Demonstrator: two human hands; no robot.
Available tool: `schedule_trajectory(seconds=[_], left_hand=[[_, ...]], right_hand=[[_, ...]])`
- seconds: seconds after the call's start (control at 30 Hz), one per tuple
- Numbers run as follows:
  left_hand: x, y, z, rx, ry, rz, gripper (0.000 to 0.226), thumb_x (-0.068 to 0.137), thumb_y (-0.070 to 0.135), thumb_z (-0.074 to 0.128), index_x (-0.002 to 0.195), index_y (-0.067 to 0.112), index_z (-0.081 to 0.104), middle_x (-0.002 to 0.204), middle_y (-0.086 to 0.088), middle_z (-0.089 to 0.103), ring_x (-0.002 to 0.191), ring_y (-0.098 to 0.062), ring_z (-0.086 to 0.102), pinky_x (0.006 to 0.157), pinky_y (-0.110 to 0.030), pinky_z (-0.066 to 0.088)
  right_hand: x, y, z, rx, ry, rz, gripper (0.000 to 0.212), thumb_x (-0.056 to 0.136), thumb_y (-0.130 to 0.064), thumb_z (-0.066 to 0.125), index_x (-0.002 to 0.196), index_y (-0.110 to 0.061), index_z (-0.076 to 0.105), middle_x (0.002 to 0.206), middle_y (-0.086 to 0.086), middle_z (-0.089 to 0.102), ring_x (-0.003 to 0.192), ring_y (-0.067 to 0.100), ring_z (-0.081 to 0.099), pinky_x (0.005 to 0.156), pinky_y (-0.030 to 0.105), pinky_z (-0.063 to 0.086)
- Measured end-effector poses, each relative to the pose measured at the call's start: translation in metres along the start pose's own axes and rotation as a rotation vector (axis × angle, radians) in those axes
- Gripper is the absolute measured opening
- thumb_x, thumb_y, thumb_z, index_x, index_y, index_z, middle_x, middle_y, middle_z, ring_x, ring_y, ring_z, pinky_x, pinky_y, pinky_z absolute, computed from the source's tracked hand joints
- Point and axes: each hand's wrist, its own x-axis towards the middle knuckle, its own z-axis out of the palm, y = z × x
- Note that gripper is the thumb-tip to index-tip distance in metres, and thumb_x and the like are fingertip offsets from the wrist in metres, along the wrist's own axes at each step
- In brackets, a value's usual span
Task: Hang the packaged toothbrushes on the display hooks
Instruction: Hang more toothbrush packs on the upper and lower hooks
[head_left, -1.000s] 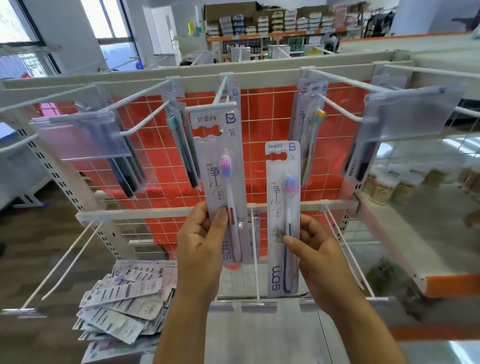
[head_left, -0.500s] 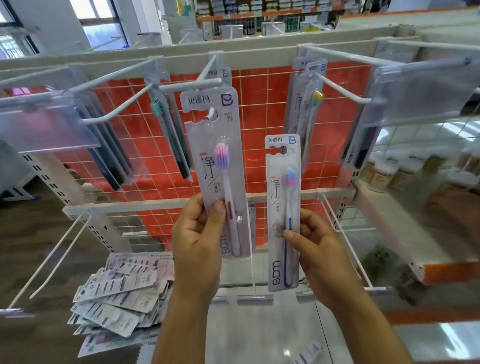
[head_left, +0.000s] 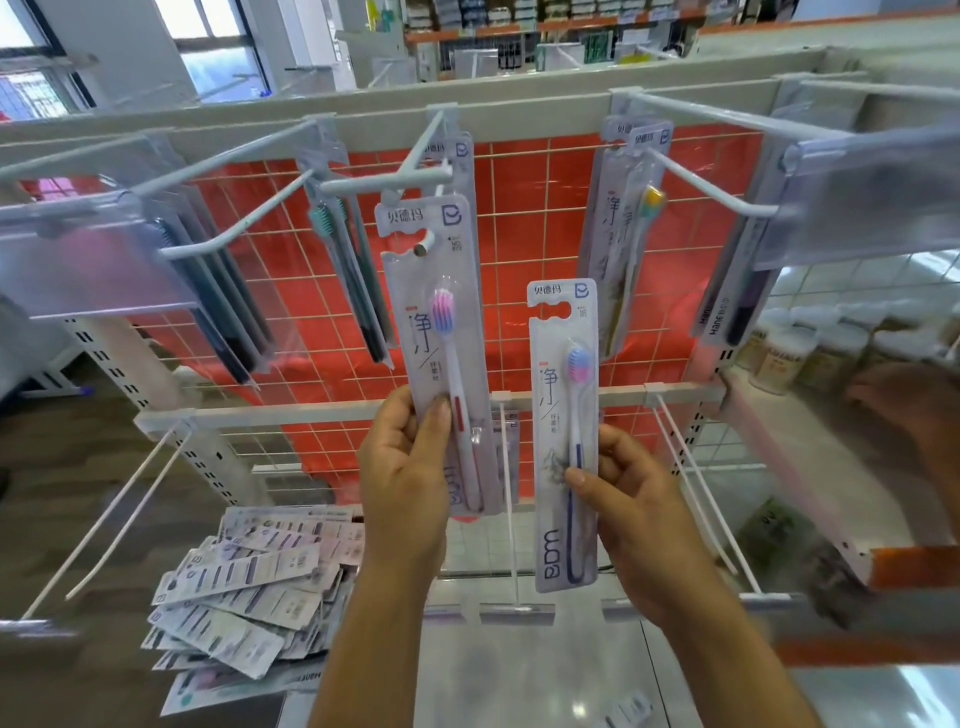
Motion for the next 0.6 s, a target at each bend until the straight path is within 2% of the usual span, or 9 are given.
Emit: schedule_trajectory(seconds=[0.17,0.27,0.33,0.4,0.6], left_hand=[[0.045,-0.012,0.015,0.111,-0.027,-0.041,0.018,0.102,0.022,0.045,0.1,0.019,0.062,0.077,0.008,0.068,0.07,-0.005,0.066,0.067,-0.025,0.057],[0.083,-0.021,0.027,0.169,-0.017,-0.072,0.017,0.103,0.026,0.044,0.096,0.023,0.06,0.083,-0.001,0.065,0.076,-0.015,0.065,0.077,-0.041,0.059],[0.105,-0.027,0.034,0.18,-0.021,-0.101,0.018,0.103,0.027,0.043,0.095,0.024,0.058,0.087,-0.006,0.063,0.081,-0.024,0.063,0.083,-0.051,0.057],[0.124,-0.032,0.039,0.186,-0.038,-0.126,0.018,0.104,0.028,0.042,0.095,0.025,0.058,0.089,-0.01,0.059,0.082,-0.027,0.058,0.086,-0.057,0.052],[0.158,-0.044,0.045,0.267,-0.038,-0.148,0.021,0.103,0.036,0.042,0.09,0.026,0.055,0.094,-0.008,0.056,0.087,-0.023,0.055,0.094,-0.056,0.049]], right_hand=[[0.0,0.003,-0.008,-0.012,0.031,0.011,0.041,0.069,-0.023,0.063,0.11,-0.02,0.061,0.101,-0.002,0.074,0.097,0.016,0.07,0.08,0.031,0.058],[0.0,0.004,-0.015,0.011,0.049,0.018,0.038,0.071,-0.02,0.062,0.109,-0.02,0.061,0.102,0.0,0.074,0.096,0.016,0.071,0.076,0.028,0.059],[-0.001,0.005,-0.019,0.025,0.059,0.023,0.039,0.071,-0.018,0.061,0.11,-0.019,0.061,0.102,0.0,0.074,0.096,0.015,0.071,0.074,0.025,0.058],[-0.001,0.005,-0.021,0.032,0.076,0.028,0.04,0.071,-0.017,0.061,0.112,-0.019,0.06,0.102,0.0,0.074,0.096,0.015,0.071,0.073,0.024,0.057],[-0.002,0.002,-0.028,0.005,0.123,0.048,0.027,0.086,-0.004,0.059,0.109,-0.019,0.061,0.1,0.0,0.074,0.093,0.017,0.071,0.076,0.03,0.059]])
